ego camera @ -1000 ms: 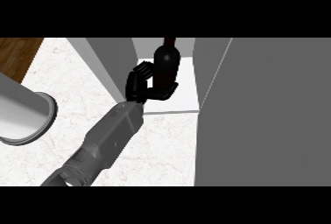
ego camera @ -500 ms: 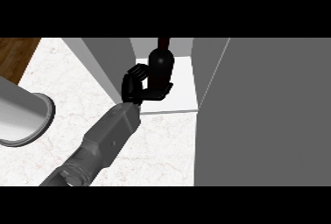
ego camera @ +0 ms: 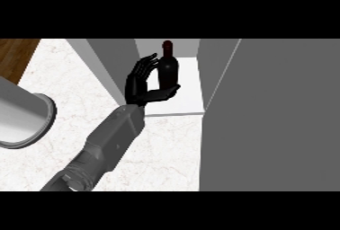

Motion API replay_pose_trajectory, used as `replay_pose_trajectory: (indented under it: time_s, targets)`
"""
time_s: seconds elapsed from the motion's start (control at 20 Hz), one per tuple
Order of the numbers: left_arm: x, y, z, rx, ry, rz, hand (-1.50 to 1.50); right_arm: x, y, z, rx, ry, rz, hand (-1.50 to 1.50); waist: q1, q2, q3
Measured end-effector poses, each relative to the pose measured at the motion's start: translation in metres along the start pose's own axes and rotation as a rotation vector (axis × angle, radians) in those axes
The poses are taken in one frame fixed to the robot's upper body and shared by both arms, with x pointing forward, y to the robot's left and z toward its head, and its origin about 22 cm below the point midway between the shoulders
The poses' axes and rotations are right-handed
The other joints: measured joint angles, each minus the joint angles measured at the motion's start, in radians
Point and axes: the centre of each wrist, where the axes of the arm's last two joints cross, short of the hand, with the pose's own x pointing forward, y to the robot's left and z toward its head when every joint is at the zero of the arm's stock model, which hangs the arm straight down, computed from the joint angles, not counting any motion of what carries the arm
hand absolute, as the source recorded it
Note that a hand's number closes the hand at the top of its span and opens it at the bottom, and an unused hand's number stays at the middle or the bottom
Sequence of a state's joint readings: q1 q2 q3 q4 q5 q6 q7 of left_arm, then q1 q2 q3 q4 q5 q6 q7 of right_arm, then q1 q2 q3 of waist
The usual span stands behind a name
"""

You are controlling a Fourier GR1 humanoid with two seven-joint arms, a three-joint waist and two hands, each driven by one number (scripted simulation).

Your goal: Pick up the wine, place it into the cabinet and close the cabinet

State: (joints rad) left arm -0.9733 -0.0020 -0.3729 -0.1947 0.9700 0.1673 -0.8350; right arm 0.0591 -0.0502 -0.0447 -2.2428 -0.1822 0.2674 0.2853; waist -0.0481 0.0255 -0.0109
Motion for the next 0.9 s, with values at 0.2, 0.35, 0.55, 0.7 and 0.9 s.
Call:
replay_pose_trajectory:
  time_s: [0.2,0.35,0.55,0.7,0.9]
  targets:
    - [0.0,-0.003,0.002,-0.029,-0.036,0.004,-1.5,0.001,-0.002,-0.001,-0.002,0.007,0.004,-1.5,0.008,-0.001,-0.002]
    - [0.0,-0.006,0.004,-0.053,-0.047,0.005,-1.5,0.001,-0.004,0.002,-0.003,0.014,0.01,-1.5,0.016,-0.005,-0.001]
    - [0.0,-0.012,0.011,-0.079,-0.054,0.002,-1.5,0.005,0.001,0.006,-0.014,0.018,0.012,-1.5,0.032,-0.014,0.001]
    - [-0.001,-0.015,0.02,-0.113,-0.047,0.008,-1.5,0.005,0.001,0.007,-0.014,0.022,0.013,-1.5,0.047,-0.022,0.004]
    - [0.005,-0.015,0.035,-0.18,-0.034,0.018,-1.5,0.007,0.007,0.008,-0.026,0.023,0.006,-1.5,0.065,-0.031,0.007]
